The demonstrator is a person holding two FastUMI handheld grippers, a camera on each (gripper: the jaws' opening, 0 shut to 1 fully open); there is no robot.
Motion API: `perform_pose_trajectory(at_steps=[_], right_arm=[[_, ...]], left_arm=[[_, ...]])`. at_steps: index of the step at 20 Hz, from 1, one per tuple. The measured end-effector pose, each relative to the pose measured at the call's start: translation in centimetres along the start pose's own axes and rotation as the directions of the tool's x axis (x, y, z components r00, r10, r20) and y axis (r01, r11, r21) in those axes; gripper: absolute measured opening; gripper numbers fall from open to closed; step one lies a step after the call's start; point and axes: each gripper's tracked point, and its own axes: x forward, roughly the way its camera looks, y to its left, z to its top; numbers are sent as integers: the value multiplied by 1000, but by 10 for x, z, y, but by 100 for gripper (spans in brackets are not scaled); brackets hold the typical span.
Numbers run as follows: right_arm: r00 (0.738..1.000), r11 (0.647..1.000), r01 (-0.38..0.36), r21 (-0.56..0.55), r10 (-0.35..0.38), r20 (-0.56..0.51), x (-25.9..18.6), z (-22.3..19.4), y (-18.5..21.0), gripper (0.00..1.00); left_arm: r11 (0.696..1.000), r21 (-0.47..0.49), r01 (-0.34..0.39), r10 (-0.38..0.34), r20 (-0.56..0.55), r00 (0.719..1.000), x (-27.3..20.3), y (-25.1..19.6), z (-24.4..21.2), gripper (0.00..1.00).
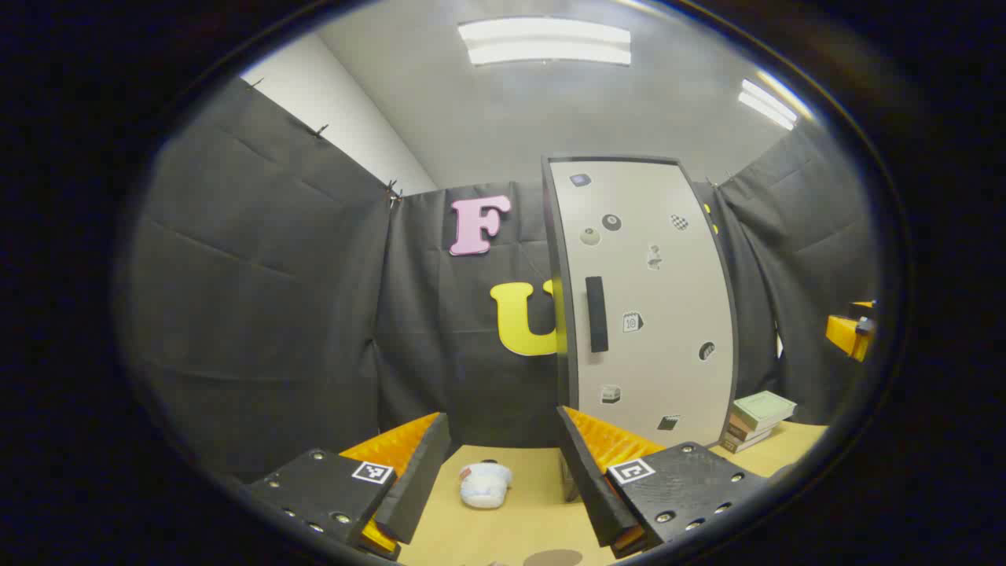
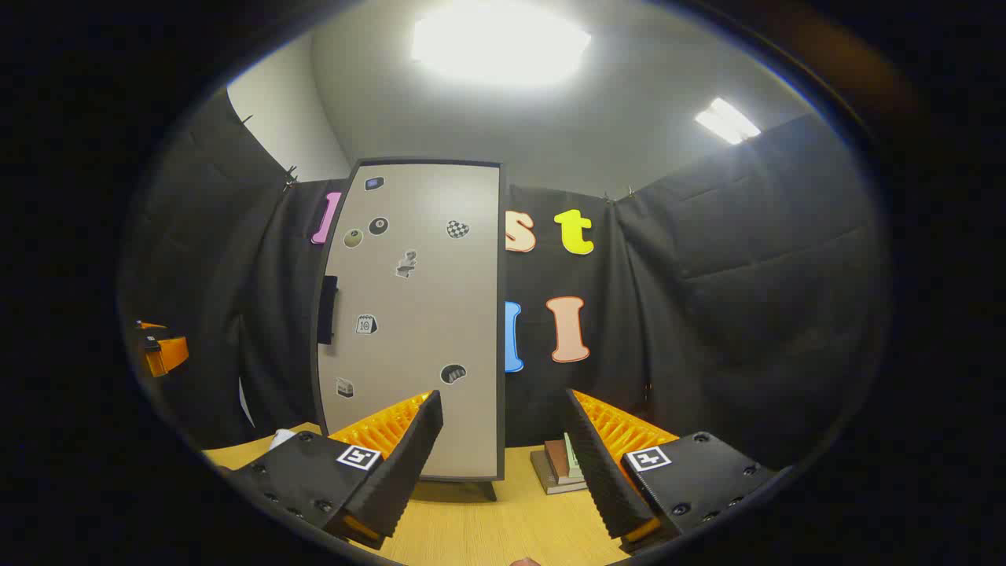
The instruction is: Open the cabinet door with the right hand, grasp the bottle in the cabinet with the left hand and place it on the coaster, then close the cabinet door with the right hand.
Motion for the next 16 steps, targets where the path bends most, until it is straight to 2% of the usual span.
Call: perform_pose_trajectory(at_steps=[16], right_arm=[[999,1000,7,2,-7,-31,12,-11,-6,97]], left_arm=[[1000,1,7,-7,0,1000,13,-9,-6,83]])
